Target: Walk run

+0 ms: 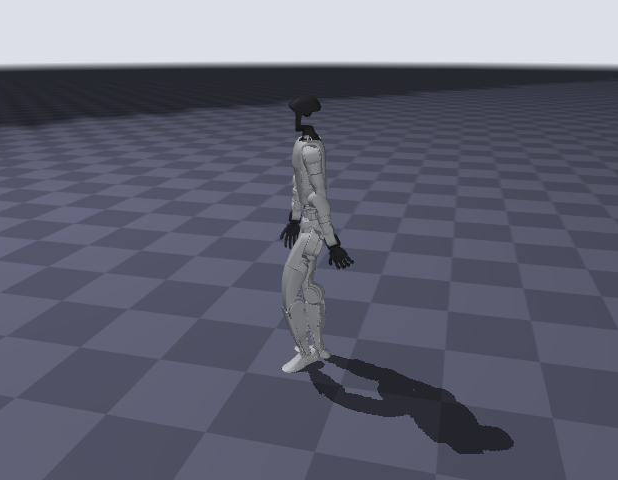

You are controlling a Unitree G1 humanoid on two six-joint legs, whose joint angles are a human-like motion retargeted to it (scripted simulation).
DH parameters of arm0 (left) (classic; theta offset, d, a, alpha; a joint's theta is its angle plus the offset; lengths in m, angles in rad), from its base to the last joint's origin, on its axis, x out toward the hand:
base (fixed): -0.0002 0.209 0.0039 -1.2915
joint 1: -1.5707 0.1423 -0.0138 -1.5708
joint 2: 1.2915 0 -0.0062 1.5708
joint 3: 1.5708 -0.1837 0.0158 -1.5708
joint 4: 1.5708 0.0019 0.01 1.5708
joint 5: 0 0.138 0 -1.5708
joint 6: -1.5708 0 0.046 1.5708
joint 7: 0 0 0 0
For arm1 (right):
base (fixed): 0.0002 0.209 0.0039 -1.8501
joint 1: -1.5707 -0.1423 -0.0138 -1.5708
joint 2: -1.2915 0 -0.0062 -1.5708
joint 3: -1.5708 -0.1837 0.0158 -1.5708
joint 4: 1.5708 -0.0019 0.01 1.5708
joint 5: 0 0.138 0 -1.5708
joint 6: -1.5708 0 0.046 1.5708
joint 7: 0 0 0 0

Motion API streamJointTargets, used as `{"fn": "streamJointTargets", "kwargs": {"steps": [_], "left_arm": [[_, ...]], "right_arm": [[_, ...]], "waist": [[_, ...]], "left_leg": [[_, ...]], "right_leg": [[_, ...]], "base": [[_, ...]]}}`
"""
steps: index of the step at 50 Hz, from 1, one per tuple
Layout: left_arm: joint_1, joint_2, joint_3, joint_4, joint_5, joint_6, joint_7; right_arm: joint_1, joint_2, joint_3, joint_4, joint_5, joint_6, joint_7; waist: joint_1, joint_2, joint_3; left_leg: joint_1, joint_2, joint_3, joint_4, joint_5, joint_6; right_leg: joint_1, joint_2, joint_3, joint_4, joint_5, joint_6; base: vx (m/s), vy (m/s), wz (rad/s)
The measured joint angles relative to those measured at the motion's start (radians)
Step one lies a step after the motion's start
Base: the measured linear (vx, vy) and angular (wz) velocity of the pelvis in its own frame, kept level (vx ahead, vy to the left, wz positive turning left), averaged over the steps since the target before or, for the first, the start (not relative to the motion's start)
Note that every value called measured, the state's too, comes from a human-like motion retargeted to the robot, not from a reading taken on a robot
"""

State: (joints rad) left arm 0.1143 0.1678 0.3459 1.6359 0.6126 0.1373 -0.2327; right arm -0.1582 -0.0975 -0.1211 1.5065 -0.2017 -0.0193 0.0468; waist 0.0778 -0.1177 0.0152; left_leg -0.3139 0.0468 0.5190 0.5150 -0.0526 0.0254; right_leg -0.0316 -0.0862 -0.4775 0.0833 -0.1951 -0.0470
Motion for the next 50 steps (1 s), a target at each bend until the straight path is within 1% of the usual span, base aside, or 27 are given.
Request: {"fn": "streamJointTargets", "kwargs": {"steps": [3, 5, 7, 8, 10, 11, 13, 15, 17, 18, 20, 22, 23, 25, 27, 30, 31, 35, 37, 38, 40, 42, 43, 45, 47, 48, 50], "left_arm": [[-0.006, -0.01, 0.009, 0.018, -0.021, 0.015, -0.003], [-0.016, -0.014, 0.005, 0.024, -0.013, 0.021, -0.016], [-0.025, -0.013, 0.0, 0.021, 0.001, 0.024, -0.03], [-0.031, -0.012, -0.003, 0.017, 0.008, 0.025, -0.034], [-0.039, -0.011, -0.009, 0.005, 0.018, 0.024, -0.031], [-0.043, -0.01, -0.012, 0.0, 0.019, 0.022, -0.024], [-0.053, -0.008, -0.012, -0.001, 0.012, 0.02, -0.006], [-0.065, -0.006, -0.01, 0.006, -0.007, 0.022, 0.007], [-0.087, 0.004, -0.028, 0.018, -0.047, 0.027, 0.017], [-0.099, 0.008, -0.046, 0.019, -0.066, 0.029, 0.02], [-0.126, 0.018, -0.075, 0.013, -0.091, 0.03, 0.021], [-0.161, 0.036, -0.084, -0.01, -0.094, 0.027, 0.02], [-0.181, 0.049, -0.092, -0.024, -0.093, 0.024, 0.025], [-0.236, 0.083, -0.126, -0.037, -0.082, 0.008, 0.057], [-0.282, 0.112, -0.164, -0.042, -0.063, -0.007, 0.093], [-0.344, 0.152, -0.211, -0.061, -0.035, -0.017, 0.114], [-0.362, 0.163, -0.217, -0.072, -0.033, -0.019, 0.104], [-0.409, 0.191, -0.201, -0.125, -0.047, -0.029, 0.076], [-0.415, 0.189, -0.191, -0.151, -0.072, -0.039, 0.078], [-0.415, 0.186, -0.185, -0.162, -0.085, -0.045, 0.08], [-0.405, 0.173, -0.174, -0.18, -0.108, -0.054, 0.085], [-0.375, 0.153, -0.158, -0.197, -0.117, -0.057, 0.081], [-0.354, 0.142, -0.15, -0.207, -0.116, -0.056, 0.073], [-0.287, 0.118, -0.125, -0.234, -0.087, -0.037, 0.044], [-0.223, 0.094, -0.096, -0.256, -0.047, -0.036, 0.03], [-0.192, 0.079, -0.078, -0.255, -0.026, -0.05, 0.033], [-0.136, 0.044, -0.035, -0.229, 0.012, -0.081, 0.055]], "right_arm": [[-0.027, -0.015, 0.012, -0.02, -0.01, -0.002, 0.01], [-0.039, -0.025, 0.016, -0.025, -0.016, -0.006, 0.007], [-0.046, -0.026, 0.016, -0.023, -0.024, -0.009, 0.003], [-0.049, -0.024, 0.017, -0.02, -0.028, -0.012, -0.001], [-0.044, -0.017, 0.019, -0.016, -0.028, -0.024, -0.013], [-0.033, -0.016, 0.022, -0.016, -0.027, -0.03, -0.016], [0.0, -0.009, 0.025, -0.013, -0.039, -0.04, -0.025], [0.029, 0.003, 0.027, -0.012, -0.056, -0.041, -0.038], [0.068, 0.02, 0.026, -0.003, -0.062, -0.046, -0.062], [0.089, 0.023, 0.026, 0.005, -0.056, -0.052, -0.068], [0.118, 0.022, 0.027, 0.014, -0.052, -0.059, -0.073], [0.133, 0.022, 0.019, 0.013, -0.073, -0.058, -0.08], [0.139, 0.023, 0.01, 0.012, -0.082, -0.058, -0.084], [0.147, 0.027, -0.019, 0.015, -0.074, -0.056, -0.086], [0.159, 0.031, -0.044, 0.022, -0.046, -0.051, -0.076], [0.182, 0.036, -0.072, 0.036, -0.012, -0.045, -0.055], [0.189, 0.036, -0.076, 0.038, -0.014, -0.042, -0.053], [0.206, 0.04, -0.087, 0.044, -0.054, -0.028, -0.045], [0.212, 0.037, -0.104, 0.042, -0.088, -0.021, -0.034], [0.213, 0.034, -0.112, 0.04, -0.102, -0.015, -0.027], [0.218, 0.027, -0.122, 0.034, -0.113, -0.003, -0.013], [0.216, 0.018, -0.129, 0.03, -0.111, 0.017, 0.001], [0.214, 0.013, -0.132, 0.027, -0.107, 0.027, 0.009], [0.214, 0.009, -0.132, 0.026, -0.09, 0.031, 0.019], [0.214, 0.008, -0.13, 0.03, -0.078, 0.03, 0.019], [0.212, 0.009, -0.13, 0.032, -0.072, 0.031, 0.018], [0.207, 0.014, -0.122, 0.034, -0.058, 0.028, 0.016]], "waist": [[0.057, 0.034, 0.022], [0.093, 0.034, 0.026], [0.109, 0.029, 0.025], [0.114, 0.026, 0.023], [0.121, 0.024, 0.016], [0.126, 0.024, 0.008], [0.145, 0.026, -0.011], [0.14, 0.023, -0.026], [0.115, 0.048, -0.044], [0.111, 0.071, -0.052], [0.1, 0.117, -0.057], [0.081, 0.149, -0.052], [0.068, 0.153, -0.048], [0.033, 0.141, -0.039], [0.005, 0.124, -0.038], [-0.04, 0.1, -0.042], [-0.061, 0.092, -0.041], [-0.138, 0.059, -0.029], [-0.163, 0.054, -0.032], [-0.166, 0.054, -0.038], [-0.164, 0.056, -0.047], [-0.163, 0.06, -0.052], [-0.169, 0.061, -0.059], [-0.205, 0.074, -0.068], [-0.219, 0.081, -0.077], [-0.221, 0.073, -0.082], [-0.191, 0.024, -0.089]], "left_leg": [[-0.085, -0.026, -0.089, -0.197, -0.001, -0.02], [-0.14, -0.041, -0.148, -0.29, 0.0, -0.025], [-0.168, -0.05, -0.16, -0.328, -0.008, -0.026], [-0.179, -0.055, -0.16, -0.336, -0.012, -0.013], [-0.188, -0.054, -0.184, -0.313, 0.025, 0.015], [-0.179, -0.046, -0.148, -0.284, 0.039, 0.033], [-0.172, -0.018, -0.121, -0.224, 0.066, 0.066], [-0.17, 0.002, -0.115, -0.174, 0.042, 0.077], [-0.119, 0.029, -0.133, -0.165, -0.018, 0.065], [-0.078, 0.048, -0.138, -0.19, -0.032, 0.055], [-0.011, 0.095, -0.136, -0.226, -0.053, 0.031], [0.045, 0.127, -0.125, -0.25, -0.077, 0.009], [0.072, 0.125, -0.113, -0.272, -0.083, 0.003], [0.13, 0.09, -0.081, -0.334, -0.085, 0.003], [0.169, 0.053, -0.069, -0.38, -0.087, 0.004], [0.222, 0.001, -0.059, -0.426, -0.103, -0.001], [0.241, -0.018, -0.068, -0.437, -0.111, -0.004], [0.321, -0.082, -0.097, -0.47, -0.146, -0.018], [0.362, -0.092, -0.098, -0.481, -0.164, -0.034], [0.378, -0.09, -0.086, -0.485, -0.172, -0.044], [0.412, -0.092, -0.085, -0.483, -0.193, -0.059], [0.444, -0.103, -0.105, -0.472, -0.2, -0.077], [0.456, -0.107, -0.111, -0.464, -0.193, -0.092], [0.487, -0.096, -0.131, -0.423, -0.128, -0.123], [0.499, -0.077, -0.109, -0.375, -0.022, -0.136], [0.503, -0.072, -0.077, -0.339, 0.054, -0.129], [0.489, -0.089, -0.015, -0.22, 0.229, -0.084]], "right_leg": [[0.089, 0.067, 0.007, -0.044, -0.027, 0.015], [0.137, 0.077, 0.003, -0.061, -0.042, 0.034], [0.163, 0.078, 0.007, -0.065, -0.053, 0.049], [0.175, 0.08, 0.016, -0.063, -0.058, 0.058], [0.2, 0.083, 0.036, -0.051, -0.06, 0.077], [0.213, 0.082, 0.04, -0.041, -0.047, 0.092], [0.24, 0.073, 0.056, -0.01, 0.019, 0.126], [0.245, 0.05, 0.04, 0.031, 0.106, 0.143], [0.233, 0.042, 0.001, 0.125, 0.264, 0.119], [0.216, 0.042, -0.006, 0.2, 0.351, 0.094], [0.171, 0.036, -0.04, 0.36, 0.439, 0.037], [0.089, 0.017, -0.04, 0.529, 0.385, 0.033], [0.03, -0.001, -0.022, 0.609, 0.356, 0.041], [-0.1, -0.041, -0.009, 0.738, 0.298, 0.051], [-0.192, -0.065, -0.018, 0.763, 0.255, 0.053], [-0.307, -0.082, -0.038, 0.66, 0.203, 0.053], [-0.341, -0.076, -0.037, 0.58, 0.189, 0.05], [-0.445, -0.019, 0.021, 0.248, 0.127, 0.037], [-0.49, 0.013, 0.07, 0.12, 0.134, 0.035], [-0.513, 0.034, 0.109, 0.076, 0.119, 0.048], [-0.527, 0.046, 0.056, 0.039, 0.112, 0.042], [-0.522, 0.051, 0.023, 0.076, 0.169, -0.028], [-0.523, 0.046, 0.018, 0.103, 0.206, -0.045], [-0.51, 0.043, 0.073, 0.16, 0.251, -0.063], [-0.502, 0.052, 0.148, 0.211, 0.198, -0.069], [-0.486, 0.046, 0.182, 0.224, 0.168, -0.062], [-0.407, -0.022, 0.121, 0.209, 0.123, -0.062]], "base": [[0.61, -0.13, -0.24], [0.65, -0.12, -0.32], [0.69, -0.09, -0.26], [0.69, -0.08, -0.24], [0.79, -0.05, -0.29], [0.94, -0.01, -0.47], [1.0, 0.01, -0.84], [0.95, 0.01, -0.61], [0.83, 0.0, -0.32], [0.88, 0.03, -0.48], [0.75, 0.02, -0.6], [0.55, -0.01, -0.73], [0.46, -0.03, -0.49], [0.47, -0.04, -0.07], [0.63, -0.05, 0.22], [0.6, -0.09, 0.34], [0.56, -0.12, 0.51], [0.62, -0.18, 0.62], [0.67, -0.21, 0.48], [0.69, -0.22, 0.19], [0.6, -0.17, -0.04], [0.83, -0.26, -0.08], [0.85, -0.25, 0.22], [0.95, -0.29, 0.6], [0.91, -0.29, 0.54], [0.88, -0.26, 0.27], [0.82, -0.25, -0.19]]}}
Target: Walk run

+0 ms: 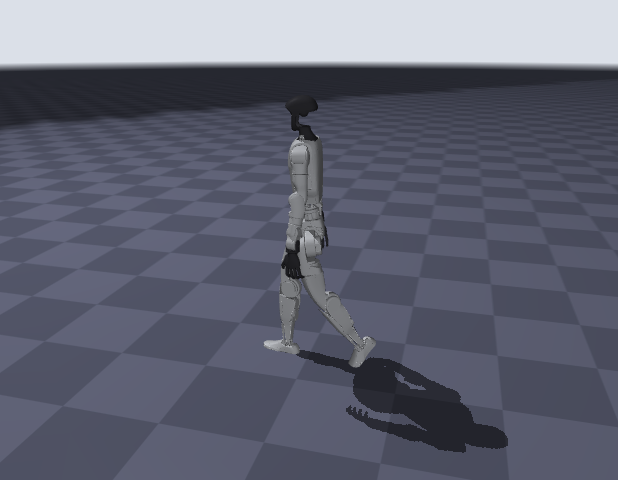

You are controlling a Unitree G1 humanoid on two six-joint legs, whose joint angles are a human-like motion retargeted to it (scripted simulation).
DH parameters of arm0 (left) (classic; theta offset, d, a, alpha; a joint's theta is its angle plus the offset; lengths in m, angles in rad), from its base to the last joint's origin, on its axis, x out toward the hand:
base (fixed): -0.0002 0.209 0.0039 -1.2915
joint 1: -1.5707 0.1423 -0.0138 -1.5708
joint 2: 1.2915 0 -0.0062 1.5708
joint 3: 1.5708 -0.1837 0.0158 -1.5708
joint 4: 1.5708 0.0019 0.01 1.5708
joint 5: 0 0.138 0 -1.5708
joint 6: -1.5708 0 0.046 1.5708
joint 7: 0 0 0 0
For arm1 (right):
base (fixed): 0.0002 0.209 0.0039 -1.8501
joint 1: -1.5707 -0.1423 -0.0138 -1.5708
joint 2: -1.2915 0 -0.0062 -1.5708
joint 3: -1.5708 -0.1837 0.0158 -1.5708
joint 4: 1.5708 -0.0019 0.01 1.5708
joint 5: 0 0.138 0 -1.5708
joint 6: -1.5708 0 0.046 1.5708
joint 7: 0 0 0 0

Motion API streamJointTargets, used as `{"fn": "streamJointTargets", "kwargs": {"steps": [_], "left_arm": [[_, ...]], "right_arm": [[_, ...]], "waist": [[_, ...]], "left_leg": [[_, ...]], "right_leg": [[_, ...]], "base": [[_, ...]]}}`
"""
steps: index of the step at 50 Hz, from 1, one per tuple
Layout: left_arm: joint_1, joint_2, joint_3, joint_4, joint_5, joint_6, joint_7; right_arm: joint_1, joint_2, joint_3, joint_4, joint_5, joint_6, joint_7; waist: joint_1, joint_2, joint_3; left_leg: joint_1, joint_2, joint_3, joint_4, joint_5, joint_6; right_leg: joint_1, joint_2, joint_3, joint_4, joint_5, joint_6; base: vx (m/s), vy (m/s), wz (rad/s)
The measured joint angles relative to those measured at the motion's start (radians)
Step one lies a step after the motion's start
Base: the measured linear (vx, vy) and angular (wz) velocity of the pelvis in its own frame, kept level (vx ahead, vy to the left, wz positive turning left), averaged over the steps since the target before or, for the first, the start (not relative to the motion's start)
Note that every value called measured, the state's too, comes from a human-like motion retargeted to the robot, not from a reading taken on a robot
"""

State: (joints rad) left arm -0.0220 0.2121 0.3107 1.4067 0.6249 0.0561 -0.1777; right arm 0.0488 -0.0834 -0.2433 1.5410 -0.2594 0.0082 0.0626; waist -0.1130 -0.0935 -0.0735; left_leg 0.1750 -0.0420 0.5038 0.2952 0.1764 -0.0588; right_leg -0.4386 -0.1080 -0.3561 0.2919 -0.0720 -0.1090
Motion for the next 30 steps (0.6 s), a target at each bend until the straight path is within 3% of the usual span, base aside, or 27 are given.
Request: {"fn": "streamJointTargets", "kwargs": {"steps": [2, 6, 11, 17, 20, 23, 26, 30], "left_arm": [[0.036, -0.018, 0.024, 0.055, 0.01, 0.022, 0.008], [0.066, -0.022, 0.035, 0.17, -0.009, 0.075, -0.018], [0.118, -0.021, 0.065, 0.233, -0.02, 0.126, -0.068], [0.164, -0.05, 0.094, 0.248, -0.053, 0.117, -0.03], [0.15, -0.059, 0.091, 0.259, -0.054, 0.123, -0.057], [0.13, -0.061, 0.082, 0.259, -0.047, 0.136, -0.097], [0.113, -0.058, 0.067, 0.238, -0.03, 0.141, -0.105], [0.1, -0.066, 0.073, 0.179, -0.023, 0.117, -0.065]], "right_arm": [[-0.007, 0.006, 0.02, -0.003, 0.022, -0.008, 0.009], [-0.066, -0.001, 0.043, -0.006, 0.029, 0.005, 0.021], [-0.191, -0.018, 0.086, -0.008, 0.012, 0.01, 0.011], [-0.288, -0.03, 0.11, -0.064, 0.009, -0.013, 0.013], [-0.308, -0.035, 0.117, -0.085, 0.023, -0.021, 0.016], [-0.305, -0.034, 0.128, -0.097, 0.018, -0.028, 0.027], [-0.264, -0.031, 0.134, -0.089, -0.014, -0.028, 0.025], [-0.174, -0.02, 0.112, -0.07, -0.063, -0.027, -0.008]], "waist": [[0.058, -0.07, 0.012], [0.109, -0.156, 0.06], [0.153, -0.087, 0.082], [0.243, -0.005, 0.106], [0.281, 0.003, 0.111], [0.281, -0.001, 0.103], [0.291, -0.002, 0.083], [0.302, -0.011, 0.054]], "left_leg": [[-0.041, -0.03, 0.055, 0.181, 0.075, 0.05], [-0.133, 0.045, 0.19, 0.437, -0.03, 0.131], [-0.376, 0.119, 0.123, 0.418, -0.136, 0.066], [-0.589, 0.079, -0.062, 0.065, -0.217, 0.05], [-0.646, 0.035, -0.153, -0.069, -0.215, 0.065], [-0.67, 0.022, -0.146, -0.09, -0.202, 0.102], [-0.647, 0.043, -0.095, -0.028, -0.159, 0.144], [-0.618, 0.056, -0.132, 0.05, -0.231, 0.17]], "right_leg": [[0.086, -0.081, -0.053, -0.019, -0.03, 0.008], [0.205, -0.149, -0.022, -0.04, -0.084, 0.04], [0.359, -0.033, -0.105, -0.173, -0.089, 0.055], [0.511, 0.102, -0.095, -0.264, -0.124, 0.085], [0.561, 0.115, -0.097, -0.276, -0.146, 0.107], [0.596, 0.113, -0.087, -0.262, -0.156, 0.139], [0.628, 0.106, -0.068, -0.221, -0.098, 0.192], [0.609, 0.079, -0.01, -0.101, 0.137, 0.246]], "base": [[0.67, -0.22, -0.25], [0.68, -0.24, 0.47], [0.57, -0.19, 0.07], [0.57, -0.11, -0.46], [0.63, -0.08, -0.38], [0.63, -0.07, -0.1], [0.91, -0.05, -0.41], [0.95, -0.01, -0.52]]}}
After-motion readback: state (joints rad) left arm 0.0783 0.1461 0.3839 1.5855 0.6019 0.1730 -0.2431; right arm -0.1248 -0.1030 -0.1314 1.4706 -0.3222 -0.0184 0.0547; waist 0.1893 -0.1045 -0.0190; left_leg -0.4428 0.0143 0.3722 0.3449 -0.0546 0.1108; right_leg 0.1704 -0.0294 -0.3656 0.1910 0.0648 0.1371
